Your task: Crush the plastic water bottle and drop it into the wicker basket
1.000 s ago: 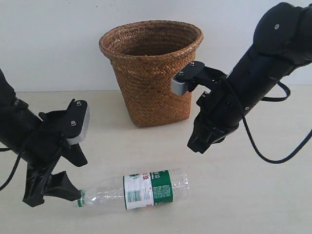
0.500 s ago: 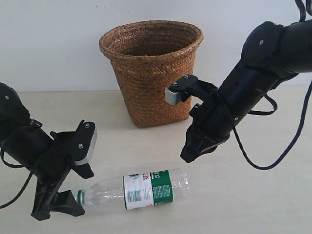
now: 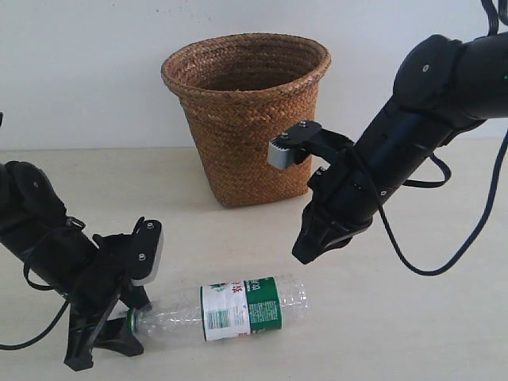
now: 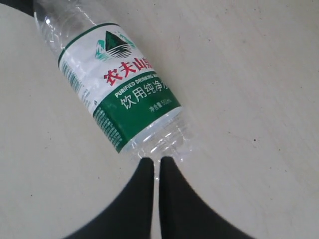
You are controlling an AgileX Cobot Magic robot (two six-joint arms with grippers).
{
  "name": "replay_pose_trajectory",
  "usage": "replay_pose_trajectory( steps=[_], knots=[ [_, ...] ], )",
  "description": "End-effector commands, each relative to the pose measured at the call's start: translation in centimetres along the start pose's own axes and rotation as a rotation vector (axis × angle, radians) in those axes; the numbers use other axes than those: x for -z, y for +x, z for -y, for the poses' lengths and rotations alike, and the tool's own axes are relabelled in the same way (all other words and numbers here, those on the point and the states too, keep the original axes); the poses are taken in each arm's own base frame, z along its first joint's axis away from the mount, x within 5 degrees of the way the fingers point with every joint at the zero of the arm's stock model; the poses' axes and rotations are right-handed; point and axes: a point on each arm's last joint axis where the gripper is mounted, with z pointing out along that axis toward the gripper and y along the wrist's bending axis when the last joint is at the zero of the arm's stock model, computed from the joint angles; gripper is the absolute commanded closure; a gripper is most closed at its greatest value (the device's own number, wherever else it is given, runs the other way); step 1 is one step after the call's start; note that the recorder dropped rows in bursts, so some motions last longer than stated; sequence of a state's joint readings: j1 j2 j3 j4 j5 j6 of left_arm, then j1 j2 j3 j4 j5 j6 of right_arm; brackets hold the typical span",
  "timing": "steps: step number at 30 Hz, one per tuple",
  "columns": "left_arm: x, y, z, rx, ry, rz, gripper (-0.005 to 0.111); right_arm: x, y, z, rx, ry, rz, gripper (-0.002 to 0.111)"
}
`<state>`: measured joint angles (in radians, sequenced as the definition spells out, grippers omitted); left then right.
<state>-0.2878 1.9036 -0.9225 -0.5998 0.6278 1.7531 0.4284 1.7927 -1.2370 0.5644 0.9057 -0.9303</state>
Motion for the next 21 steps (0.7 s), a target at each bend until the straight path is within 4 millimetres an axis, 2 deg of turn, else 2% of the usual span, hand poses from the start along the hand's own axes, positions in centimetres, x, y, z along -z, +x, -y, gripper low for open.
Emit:
replay_pose_trajectory(
  steps=[1,3,4,9,13,16,21],
  knots=[
    [-0.3,0.0,0.0,-0.008,-0.016,-0.002,0.078,0.2,-0.3,0.0,-0.003,-0.005,0.02,0.108],
    [-0.2,0.0,-0.1,-0.01,-0.017,-0.001,0.097,0.2,-0.5,-0.2,-0.021,-0.02,0.037,0.108],
    [-0.2,0.0,-0.1,-0.013,-0.017,-0.001,0.102,0.2,-0.6,-0.3,-0.031,-0.033,0.047,0.108],
    [-0.2,0.0,0.0,-0.011,-0.006,0.001,0.102,-0.2,-1.6,-1.9,-0.055,-0.111,0.093,0.108],
    [-0.2,-0.1,0.1,-0.011,0.008,0.004,0.102,-2.3,-2.5,-3.5,-0.092,-0.165,0.096,0.108],
    [-0.2,-0.1,0.1,-0.004,0.008,0.004,0.102,-4.4,-3.0,-3.2,-0.148,-0.141,0.094,0.108],
    [-0.2,-0.1,0.1,-0.004,0.008,0.004,0.102,-6.6,-3.6,-2.3,-0.187,-0.201,0.034,0.108]
  ],
)
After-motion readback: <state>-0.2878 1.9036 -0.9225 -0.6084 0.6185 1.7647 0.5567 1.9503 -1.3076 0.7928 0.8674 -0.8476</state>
